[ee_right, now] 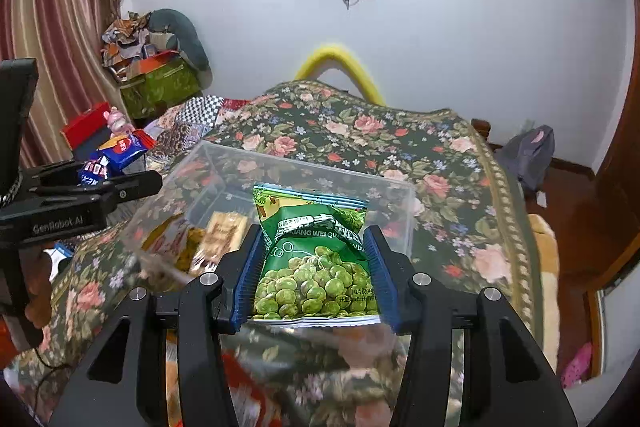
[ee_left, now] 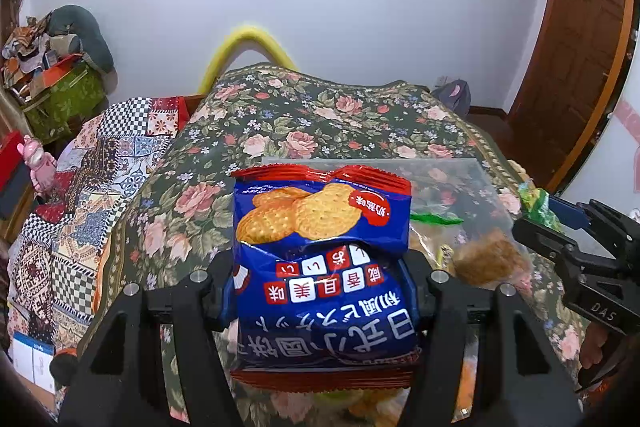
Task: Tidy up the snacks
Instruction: 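Carry both bags over the clear box and release them inside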
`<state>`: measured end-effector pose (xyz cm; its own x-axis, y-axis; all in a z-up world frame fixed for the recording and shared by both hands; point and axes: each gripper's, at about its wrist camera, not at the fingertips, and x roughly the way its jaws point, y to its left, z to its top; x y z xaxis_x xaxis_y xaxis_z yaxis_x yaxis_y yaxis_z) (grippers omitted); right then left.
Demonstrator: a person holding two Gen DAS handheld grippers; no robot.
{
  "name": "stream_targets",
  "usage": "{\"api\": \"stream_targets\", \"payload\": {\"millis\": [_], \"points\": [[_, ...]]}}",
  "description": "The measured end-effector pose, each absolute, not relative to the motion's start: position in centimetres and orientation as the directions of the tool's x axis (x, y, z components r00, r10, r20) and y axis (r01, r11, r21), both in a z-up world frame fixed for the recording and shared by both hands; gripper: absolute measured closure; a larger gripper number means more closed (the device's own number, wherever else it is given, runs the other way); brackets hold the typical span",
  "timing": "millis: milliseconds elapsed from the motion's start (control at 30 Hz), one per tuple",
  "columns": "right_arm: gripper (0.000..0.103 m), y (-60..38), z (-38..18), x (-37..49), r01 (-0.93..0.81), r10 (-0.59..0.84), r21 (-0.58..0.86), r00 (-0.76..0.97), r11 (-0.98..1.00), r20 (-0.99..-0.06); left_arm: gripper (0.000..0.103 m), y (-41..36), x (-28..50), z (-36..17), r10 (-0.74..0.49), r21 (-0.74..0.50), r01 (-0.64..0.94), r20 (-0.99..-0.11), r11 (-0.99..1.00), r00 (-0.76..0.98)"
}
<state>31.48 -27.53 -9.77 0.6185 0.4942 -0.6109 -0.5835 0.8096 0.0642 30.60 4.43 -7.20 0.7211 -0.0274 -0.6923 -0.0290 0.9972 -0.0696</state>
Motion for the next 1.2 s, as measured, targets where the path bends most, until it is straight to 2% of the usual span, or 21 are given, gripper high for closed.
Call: {"api": "stream_targets", "payload": {"millis": [533,700,833,967,1200], "points": [[0.056,-25.4,-12.5,36.2,-0.553,0.427,0.032,0.603,0.832,-0.674,0.041,3.0,35.3,-9.8,-0.032,-0.042,0.003,-0.716,0.999,0.698],[0.055,-25.5,-12.5,36.2,-0.544,0.418,0.031,0.605,0.838,-0.678,0.031,2.9,35.4,-10.1,-0.06,-0.064,0.019,-0.745,0.998,0.664],[0.047,-25.8,-12.1,35.6,-0.559,0.447,0.066,0.581,0.827,-0.68,0.029,3.0,34.0,-9.8,-0.053,-0.06,0.014,-0.731,0.998,0.68],[0.045,-26.2,-11.0,33.8,-0.581,0.457,0.045,0.589,0.813,-0.667,0.028,3.3,32.3,-8.4,-0.082,-0.082,0.033,-0.724,0.996,0.684],[0.033,-26.9,-8.9,28.9,-0.636,0.502,0.007,0.602,0.772,-0.62,0.016,4.1,27.9,-6.3,-0.071,-0.068,0.032,-0.703,0.997,0.708]]}}
